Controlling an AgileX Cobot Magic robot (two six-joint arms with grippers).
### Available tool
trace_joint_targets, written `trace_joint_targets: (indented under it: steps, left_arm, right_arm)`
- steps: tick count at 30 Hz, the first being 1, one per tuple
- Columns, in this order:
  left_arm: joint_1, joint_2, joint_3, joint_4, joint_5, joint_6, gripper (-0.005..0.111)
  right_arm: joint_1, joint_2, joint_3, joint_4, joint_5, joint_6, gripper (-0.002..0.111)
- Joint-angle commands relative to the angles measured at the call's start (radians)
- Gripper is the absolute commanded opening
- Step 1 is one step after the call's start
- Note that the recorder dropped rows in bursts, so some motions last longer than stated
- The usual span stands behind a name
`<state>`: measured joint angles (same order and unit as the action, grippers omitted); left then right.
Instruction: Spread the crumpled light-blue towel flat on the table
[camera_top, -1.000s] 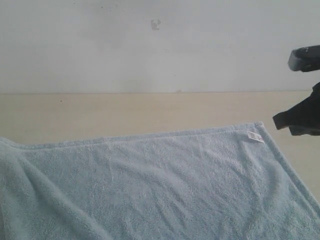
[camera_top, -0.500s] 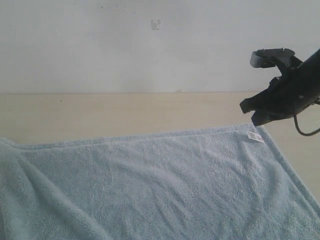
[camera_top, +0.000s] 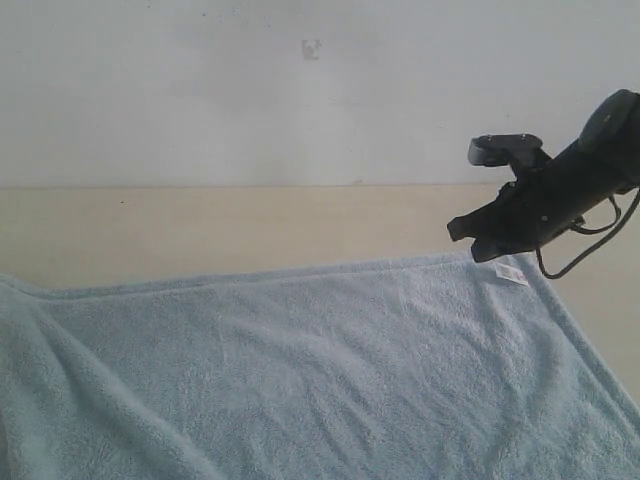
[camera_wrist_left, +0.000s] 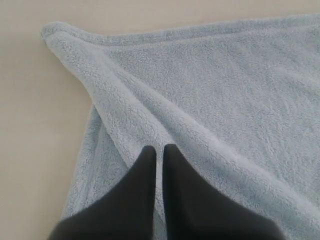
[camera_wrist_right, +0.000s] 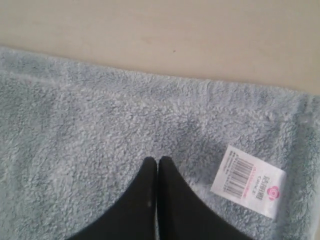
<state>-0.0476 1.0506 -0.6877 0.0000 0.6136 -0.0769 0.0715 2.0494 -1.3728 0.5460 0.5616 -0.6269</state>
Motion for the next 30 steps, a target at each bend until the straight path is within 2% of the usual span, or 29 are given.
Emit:
trace_joint_targets:
  steps: [1,10,19,21,25,30]
  left_arm:
    - [0.003,-0.008,0.015,0.000,-0.021,0.005,0.004]
    - [0.003,-0.008,0.015,0.000,-0.021,0.005,0.004]
    - [0.003,-0.008,0.014,0.000,-0.020,0.005,0.004]
    - [0.003,-0.008,0.014,0.000,-0.018,0.005,0.004]
    - [0.003,-0.008,0.014,0.000,-0.018,0.005,0.004]
    - [0.003,-0.008,0.014,0.000,-0.020,0.005,0.004]
  right_arm:
    - [-0.002,0.036,-0.006,0.003,-0.056,-0.011,0.000]
    - [-0.002,0.103,-0.035,-0.051,-0.090,0.001,0.000]
    - [-0.019,0.145,-0.035,-0.250,-0.113,0.170,0.000]
    - [-0.076,0.145,-0.035,-0.318,-0.096,0.278,0.000]
    - [-0.243,0.145,-0.035,-0.360,-0.022,0.324,0.000]
    - [-0.332,0.122,-0.035,-0.358,-0.028,0.331,0.000]
